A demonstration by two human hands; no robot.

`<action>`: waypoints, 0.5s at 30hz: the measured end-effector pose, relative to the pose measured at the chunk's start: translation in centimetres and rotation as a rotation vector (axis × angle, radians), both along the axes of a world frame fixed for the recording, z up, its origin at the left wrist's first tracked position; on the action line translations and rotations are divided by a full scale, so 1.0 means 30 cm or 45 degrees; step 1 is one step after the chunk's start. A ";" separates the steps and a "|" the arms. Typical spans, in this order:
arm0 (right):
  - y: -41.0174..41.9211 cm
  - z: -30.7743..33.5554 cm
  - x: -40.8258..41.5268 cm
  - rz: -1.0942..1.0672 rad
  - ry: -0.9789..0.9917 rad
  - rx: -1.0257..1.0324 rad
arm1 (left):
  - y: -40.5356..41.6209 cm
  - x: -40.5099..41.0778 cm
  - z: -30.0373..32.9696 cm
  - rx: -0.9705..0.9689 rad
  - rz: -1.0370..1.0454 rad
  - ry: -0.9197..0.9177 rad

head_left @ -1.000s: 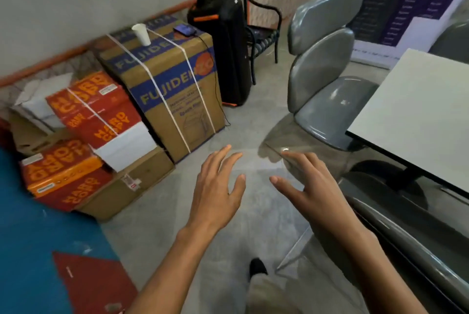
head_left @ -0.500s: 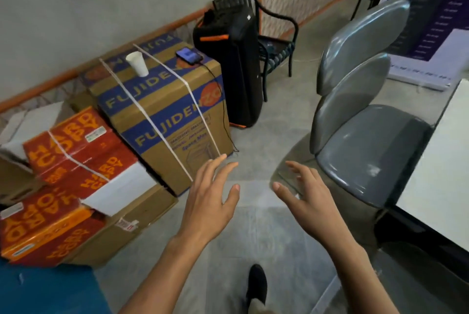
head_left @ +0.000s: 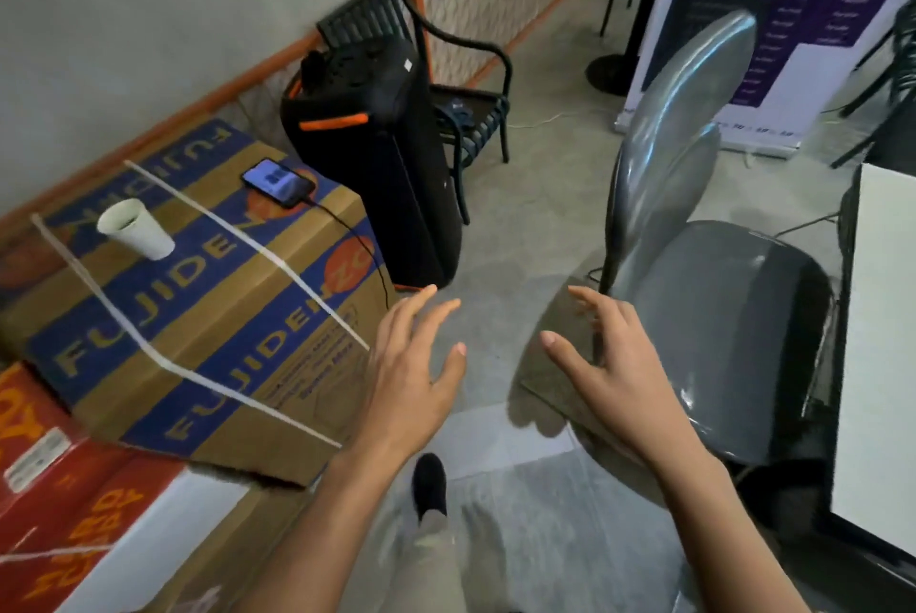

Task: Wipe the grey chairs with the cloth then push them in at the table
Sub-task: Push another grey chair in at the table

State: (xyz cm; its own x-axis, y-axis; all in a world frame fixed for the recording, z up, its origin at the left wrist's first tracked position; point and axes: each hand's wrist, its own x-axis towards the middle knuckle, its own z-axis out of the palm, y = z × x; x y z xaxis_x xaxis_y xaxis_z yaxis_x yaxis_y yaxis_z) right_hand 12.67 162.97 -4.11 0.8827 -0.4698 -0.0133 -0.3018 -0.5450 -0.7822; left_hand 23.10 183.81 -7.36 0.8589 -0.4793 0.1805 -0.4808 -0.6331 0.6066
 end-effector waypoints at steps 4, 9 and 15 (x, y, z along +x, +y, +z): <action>-0.043 0.004 0.204 -0.186 -0.040 -0.001 | -0.070 0.273 -0.016 0.043 -0.097 0.024; -0.099 0.049 0.414 -0.480 -0.178 -0.025 | -0.212 0.602 0.036 0.021 -0.289 0.000; -0.204 0.069 0.585 -0.804 -0.236 -0.108 | -0.421 0.897 0.078 -0.002 -0.494 -0.014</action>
State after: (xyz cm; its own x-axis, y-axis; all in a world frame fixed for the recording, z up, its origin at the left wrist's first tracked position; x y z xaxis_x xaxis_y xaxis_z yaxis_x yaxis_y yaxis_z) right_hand 30.22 156.86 -2.05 0.4211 -0.8905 0.1725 -0.4479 -0.3695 -0.8141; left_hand 50.01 171.20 -5.01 0.6119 -0.7679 0.1894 -0.6907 -0.4022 0.6010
